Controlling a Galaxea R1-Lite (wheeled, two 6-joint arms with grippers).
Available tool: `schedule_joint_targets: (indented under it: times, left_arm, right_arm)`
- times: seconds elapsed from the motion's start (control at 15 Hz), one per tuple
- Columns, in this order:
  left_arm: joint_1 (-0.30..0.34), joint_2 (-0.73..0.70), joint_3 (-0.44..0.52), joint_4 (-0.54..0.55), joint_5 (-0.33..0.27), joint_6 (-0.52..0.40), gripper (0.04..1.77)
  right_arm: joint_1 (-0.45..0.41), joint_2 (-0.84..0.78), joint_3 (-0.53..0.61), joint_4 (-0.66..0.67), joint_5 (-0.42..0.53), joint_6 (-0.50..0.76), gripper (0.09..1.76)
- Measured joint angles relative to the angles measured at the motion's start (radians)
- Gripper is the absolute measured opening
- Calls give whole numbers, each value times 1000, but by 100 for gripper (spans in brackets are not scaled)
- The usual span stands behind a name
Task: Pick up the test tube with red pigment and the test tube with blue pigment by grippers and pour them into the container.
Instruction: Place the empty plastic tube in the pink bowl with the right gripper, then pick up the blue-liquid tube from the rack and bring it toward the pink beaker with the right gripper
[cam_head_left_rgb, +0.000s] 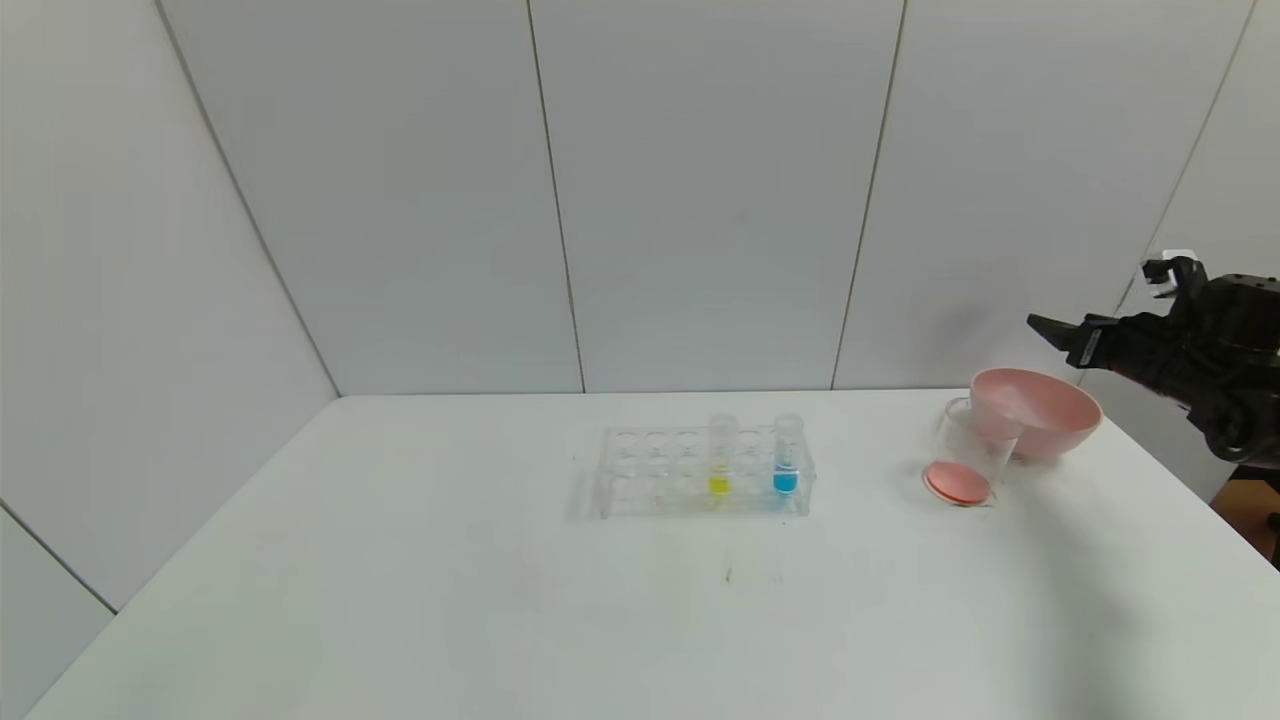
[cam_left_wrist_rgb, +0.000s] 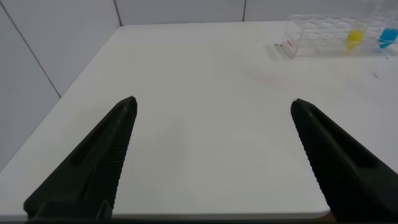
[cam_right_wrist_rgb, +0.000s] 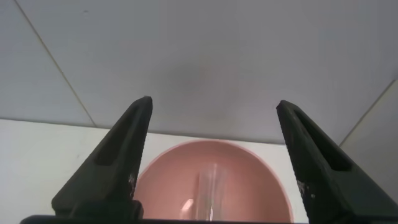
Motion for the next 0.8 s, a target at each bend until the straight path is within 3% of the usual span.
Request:
schedule_joint_targets:
  times: [0.33,0.47,0.8]
  left_arm:
    - [0,0,0,0,0,0,176]
    - [0,0,0,0,0,0,176]
    - [0,0,0,0,0,0,176]
  right_arm:
    - [39,-218,331,-37,-8,2,157]
    - [81,-325,473,-61,-53,13,160]
    - [337,-562,772,-78,-387,64,165]
